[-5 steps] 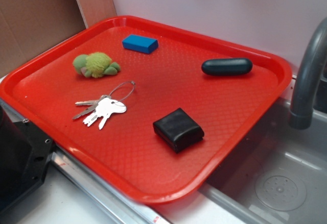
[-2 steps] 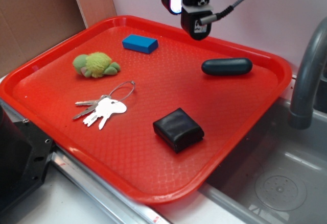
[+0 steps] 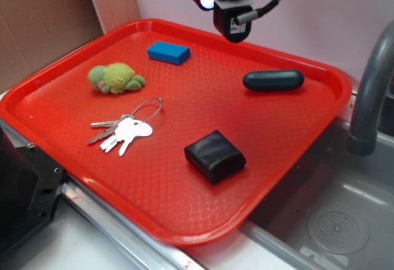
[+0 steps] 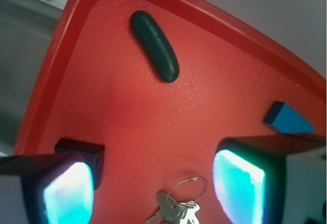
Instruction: Grab the plastic pickle.
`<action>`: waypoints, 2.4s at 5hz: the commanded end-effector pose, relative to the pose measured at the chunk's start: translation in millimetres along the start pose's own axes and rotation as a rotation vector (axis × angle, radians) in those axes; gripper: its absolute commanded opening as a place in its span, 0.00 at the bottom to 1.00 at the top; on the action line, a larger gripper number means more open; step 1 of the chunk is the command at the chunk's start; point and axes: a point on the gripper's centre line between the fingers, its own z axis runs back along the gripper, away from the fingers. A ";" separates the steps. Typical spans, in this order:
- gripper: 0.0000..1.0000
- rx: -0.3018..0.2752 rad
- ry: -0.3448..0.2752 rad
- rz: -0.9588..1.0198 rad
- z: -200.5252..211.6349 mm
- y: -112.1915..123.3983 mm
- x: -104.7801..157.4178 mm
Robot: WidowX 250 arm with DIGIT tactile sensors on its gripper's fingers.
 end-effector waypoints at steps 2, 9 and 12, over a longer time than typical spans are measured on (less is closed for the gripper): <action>1.00 0.096 -0.115 -0.163 -4.7 11.8 55.6; 0.00 0.026 0.183 -0.116 -112.9 44.4 53.0; 0.00 0.061 0.096 -0.123 -73.2 40.6 55.8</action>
